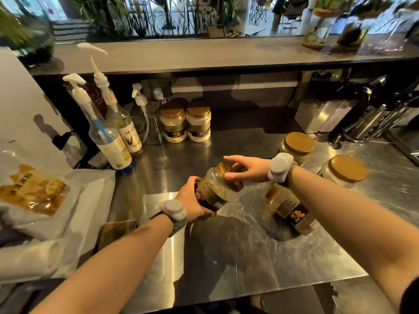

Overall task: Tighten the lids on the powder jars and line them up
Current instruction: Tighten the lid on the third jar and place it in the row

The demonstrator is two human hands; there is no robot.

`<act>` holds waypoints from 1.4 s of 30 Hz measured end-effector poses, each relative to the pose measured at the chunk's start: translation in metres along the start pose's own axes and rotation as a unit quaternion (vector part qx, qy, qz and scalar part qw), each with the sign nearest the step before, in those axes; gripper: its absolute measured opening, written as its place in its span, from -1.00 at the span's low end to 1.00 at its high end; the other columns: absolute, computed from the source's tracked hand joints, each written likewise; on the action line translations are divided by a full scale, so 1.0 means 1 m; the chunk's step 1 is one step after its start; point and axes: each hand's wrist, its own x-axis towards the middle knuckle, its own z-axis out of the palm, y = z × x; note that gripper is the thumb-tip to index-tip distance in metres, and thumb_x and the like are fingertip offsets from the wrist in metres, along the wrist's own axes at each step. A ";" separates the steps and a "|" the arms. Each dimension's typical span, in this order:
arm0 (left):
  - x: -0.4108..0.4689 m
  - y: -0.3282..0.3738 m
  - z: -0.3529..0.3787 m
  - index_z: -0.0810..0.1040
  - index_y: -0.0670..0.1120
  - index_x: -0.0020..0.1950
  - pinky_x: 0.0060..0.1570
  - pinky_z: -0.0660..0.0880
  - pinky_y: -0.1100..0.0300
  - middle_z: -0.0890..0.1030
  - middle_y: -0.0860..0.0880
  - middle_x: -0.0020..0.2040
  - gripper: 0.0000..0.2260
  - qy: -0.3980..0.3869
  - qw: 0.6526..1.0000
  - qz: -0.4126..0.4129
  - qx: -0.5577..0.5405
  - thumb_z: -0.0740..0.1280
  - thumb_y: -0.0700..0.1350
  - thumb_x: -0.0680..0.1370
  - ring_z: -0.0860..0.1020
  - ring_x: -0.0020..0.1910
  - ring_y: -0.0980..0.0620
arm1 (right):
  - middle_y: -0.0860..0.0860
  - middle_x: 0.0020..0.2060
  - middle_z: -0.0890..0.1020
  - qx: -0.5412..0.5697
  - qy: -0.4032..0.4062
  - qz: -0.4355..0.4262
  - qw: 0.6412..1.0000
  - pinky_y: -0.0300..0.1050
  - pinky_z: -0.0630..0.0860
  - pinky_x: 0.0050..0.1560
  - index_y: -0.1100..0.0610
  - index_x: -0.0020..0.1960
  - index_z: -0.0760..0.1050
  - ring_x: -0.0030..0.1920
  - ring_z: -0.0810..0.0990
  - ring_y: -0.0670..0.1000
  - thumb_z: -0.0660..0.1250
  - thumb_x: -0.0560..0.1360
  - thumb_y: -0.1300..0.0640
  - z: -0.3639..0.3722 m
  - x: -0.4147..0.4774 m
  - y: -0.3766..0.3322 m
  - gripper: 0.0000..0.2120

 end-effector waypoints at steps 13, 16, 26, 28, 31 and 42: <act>0.024 0.067 0.057 0.27 0.02 0.36 -0.23 0.44 0.49 0.53 0.17 0.02 -0.18 0.075 0.996 -0.038 -0.025 0.61 -0.12 0.20 0.53 -0.02 0.17 | 0.03 0.27 0.41 -0.143 0.054 -0.079 0.985 -0.05 0.44 0.23 -0.23 0.46 0.06 0.22 0.46 0.08 0.10 0.42 -0.42 -0.049 0.006 0.034 -0.33; 0.030 0.079 0.068 0.26 0.03 0.37 -0.17 0.44 0.46 0.52 0.10 0.09 -0.19 0.092 0.994 -0.044 -0.029 0.59 -0.13 0.22 0.53 0.03 0.13 | -0.01 0.15 0.42 -0.147 0.072 -0.098 0.982 -0.01 0.54 0.11 -0.26 0.39 0.12 0.09 0.51 0.05 0.04 0.41 -0.47 -0.057 0.009 0.040 -0.38; 0.041 0.096 0.083 0.26 0.09 0.31 -0.11 0.40 0.46 0.48 0.16 0.03 -0.25 0.136 0.988 -0.076 -0.022 0.58 -0.07 0.24 0.48 0.00 0.16 | -0.14 -0.05 0.58 -0.087 0.094 -0.115 0.985 -0.10 0.61 -0.05 -0.16 0.22 0.39 -0.06 0.59 -0.08 0.13 0.40 -0.45 -0.076 0.025 0.042 -0.47; 0.043 0.093 0.083 0.26 0.08 0.33 -0.05 0.44 0.38 0.49 0.16 0.05 -0.24 0.135 0.987 -0.082 -0.018 0.57 -0.03 0.23 0.49 0.02 0.15 | -0.15 -0.07 0.58 -0.086 0.093 -0.110 0.986 -0.12 0.60 -0.07 -0.16 0.21 0.40 -0.08 0.58 -0.09 0.13 0.41 -0.44 -0.077 0.029 0.041 -0.49; 0.049 0.089 0.084 0.26 0.11 0.33 0.01 0.48 0.32 0.49 0.18 0.05 -0.22 0.135 0.986 -0.091 -0.021 0.58 0.01 0.21 0.50 0.03 0.13 | -0.14 0.01 0.52 -0.062 0.083 -0.099 0.990 -0.24 0.47 -0.10 -0.12 0.33 0.35 -0.04 0.50 -0.11 0.12 0.49 -0.34 -0.076 0.029 0.039 -0.50; 0.101 0.093 0.044 0.22 0.05 0.40 0.24 0.48 0.07 0.50 0.03 0.30 -0.10 0.160 0.977 -0.136 -0.042 0.57 0.21 0.19 0.50 0.25 -0.03 | 0.10 -0.19 0.48 0.269 0.166 0.113 0.942 -0.10 0.42 -0.33 0.21 0.00 0.39 -0.34 0.42 0.01 0.00 0.65 -0.01 -0.072 0.062 0.049 -0.67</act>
